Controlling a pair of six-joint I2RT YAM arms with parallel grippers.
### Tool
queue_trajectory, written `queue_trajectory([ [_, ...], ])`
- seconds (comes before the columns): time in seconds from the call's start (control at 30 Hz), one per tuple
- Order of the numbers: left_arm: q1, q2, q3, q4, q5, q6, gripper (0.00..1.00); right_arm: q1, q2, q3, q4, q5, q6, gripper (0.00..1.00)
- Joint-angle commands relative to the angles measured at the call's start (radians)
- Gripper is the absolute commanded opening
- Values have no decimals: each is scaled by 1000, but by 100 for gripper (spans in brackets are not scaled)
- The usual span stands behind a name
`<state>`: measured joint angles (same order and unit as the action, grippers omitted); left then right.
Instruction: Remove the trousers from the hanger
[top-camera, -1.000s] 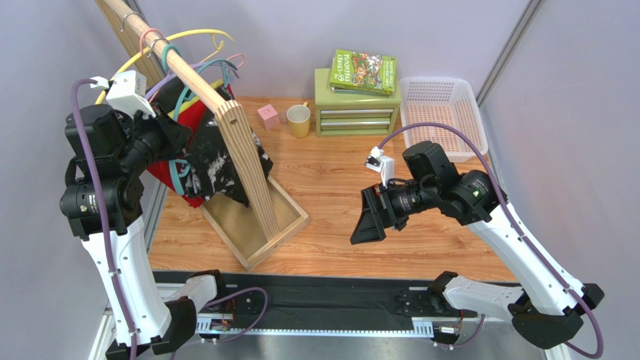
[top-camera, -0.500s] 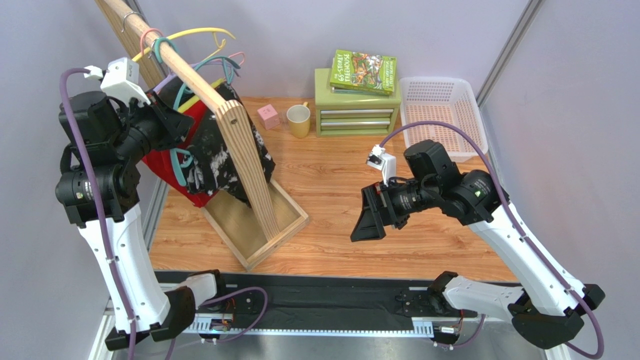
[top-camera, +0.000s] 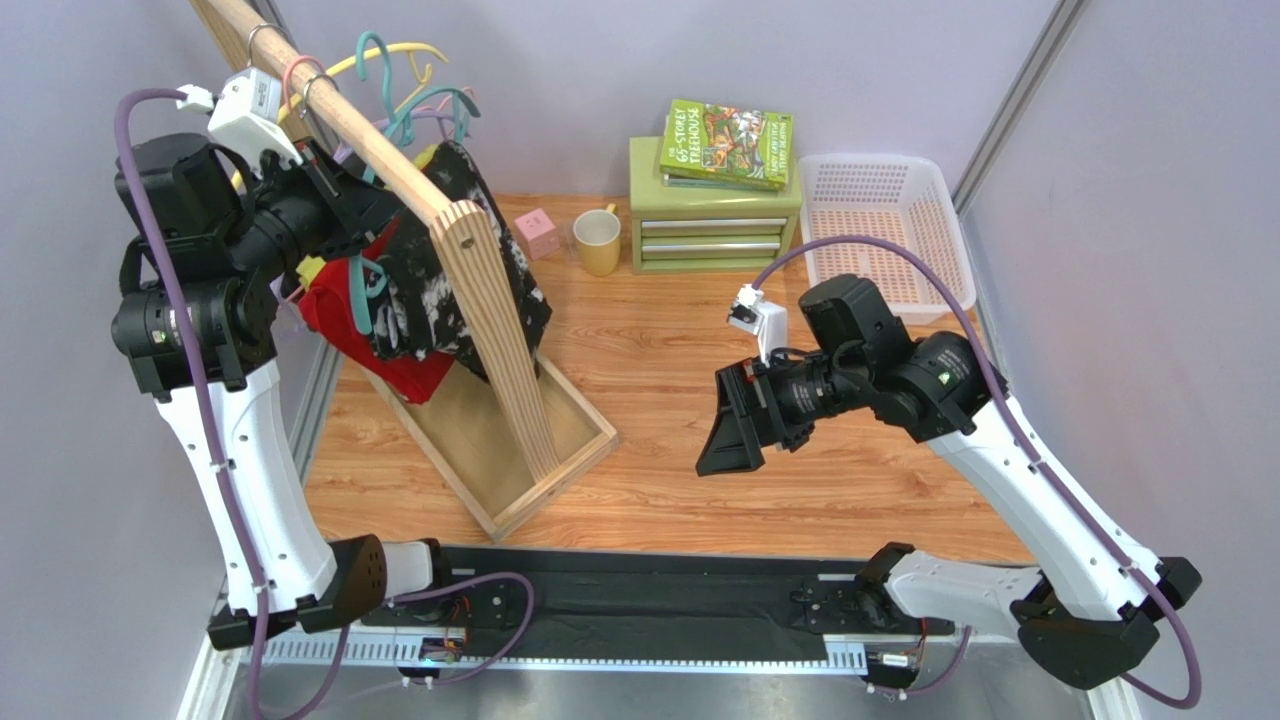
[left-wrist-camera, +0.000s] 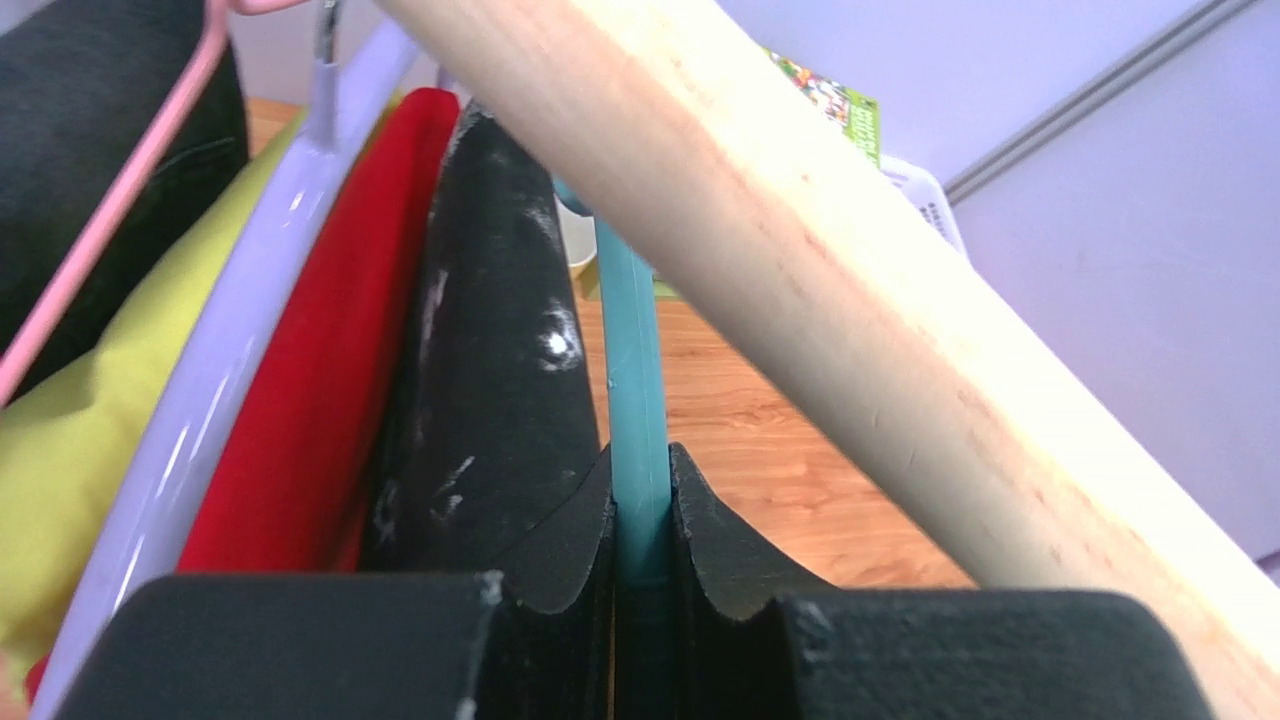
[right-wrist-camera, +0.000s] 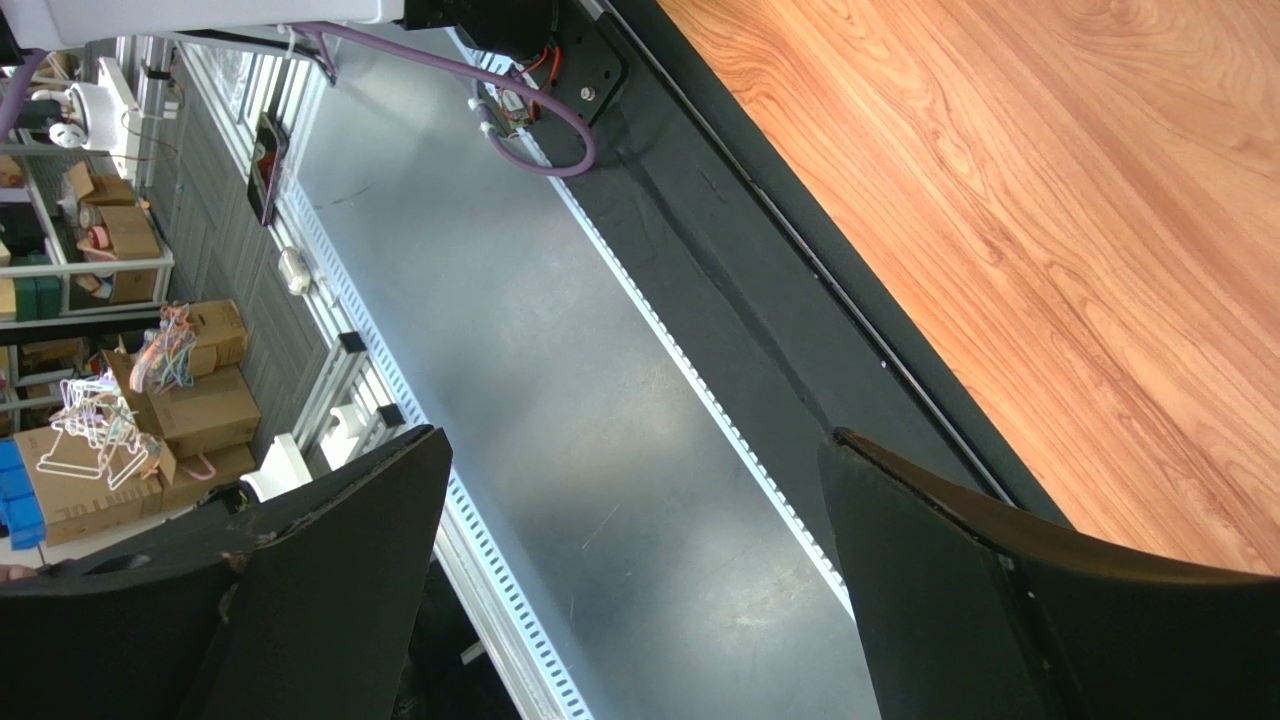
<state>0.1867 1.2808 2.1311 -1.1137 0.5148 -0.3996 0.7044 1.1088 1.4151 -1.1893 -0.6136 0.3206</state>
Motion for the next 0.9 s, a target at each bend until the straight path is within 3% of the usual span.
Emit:
queue_trajectory([
  [0.0,3,2,62,224,82,-36,0,3,11,48,30,18,8,100],
  [0.2,3,-29,-43,235,140,-48,0,3,10,25,57,34,29,100],
  [0.63,3,-133,-356,446,238,-154,0,1,16,-14,138,60,78,100],
  [0.87,3,-199,-485,454,245,-185,0,3,37,-7,148,80,72,100],
])
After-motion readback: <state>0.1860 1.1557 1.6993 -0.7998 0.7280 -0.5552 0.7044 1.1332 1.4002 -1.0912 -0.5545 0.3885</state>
